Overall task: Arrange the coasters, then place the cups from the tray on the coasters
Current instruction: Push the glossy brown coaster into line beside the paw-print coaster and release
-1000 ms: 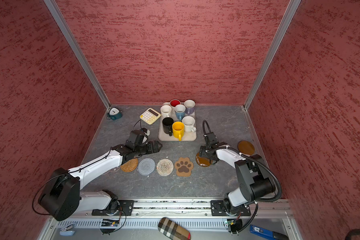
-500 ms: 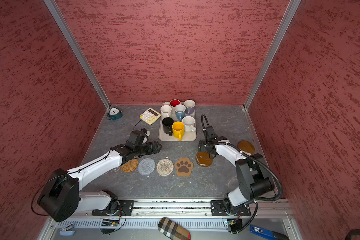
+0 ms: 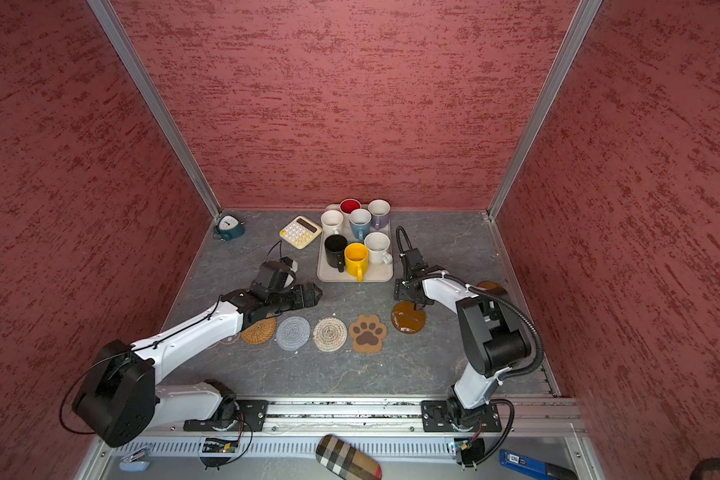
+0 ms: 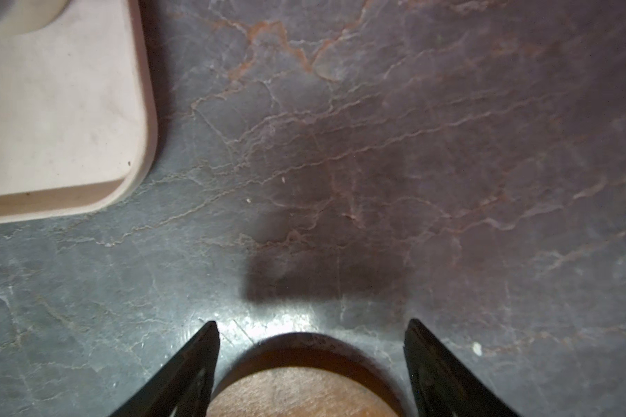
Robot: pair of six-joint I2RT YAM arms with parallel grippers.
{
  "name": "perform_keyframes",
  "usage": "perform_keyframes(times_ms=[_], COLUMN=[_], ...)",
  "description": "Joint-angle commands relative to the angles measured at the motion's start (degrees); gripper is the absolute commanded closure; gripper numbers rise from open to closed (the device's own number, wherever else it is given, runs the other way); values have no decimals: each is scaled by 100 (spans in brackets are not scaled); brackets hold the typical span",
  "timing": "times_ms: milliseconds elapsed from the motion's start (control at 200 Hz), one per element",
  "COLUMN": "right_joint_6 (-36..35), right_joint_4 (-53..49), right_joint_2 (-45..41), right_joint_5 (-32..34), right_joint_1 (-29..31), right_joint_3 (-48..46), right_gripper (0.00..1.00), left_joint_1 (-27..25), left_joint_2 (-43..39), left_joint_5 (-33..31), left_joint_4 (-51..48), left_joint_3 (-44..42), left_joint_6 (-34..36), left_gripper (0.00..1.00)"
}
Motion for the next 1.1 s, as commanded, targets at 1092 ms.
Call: perform_keyframes(times_ms=[1092], right_joint_6=[544], right_joint_4=[86], right_joint_2=[-919], right_joint_5=[-53], right_joint_1=[382], right_joint_3=[-1049], right_gripper=[20], left_joint_1=[-71], left_joint_2=[36], left_joint_5=[82], left_joint_4=[245], left_joint_3=[-9], left_joint_6=[-46], left_gripper=[1])
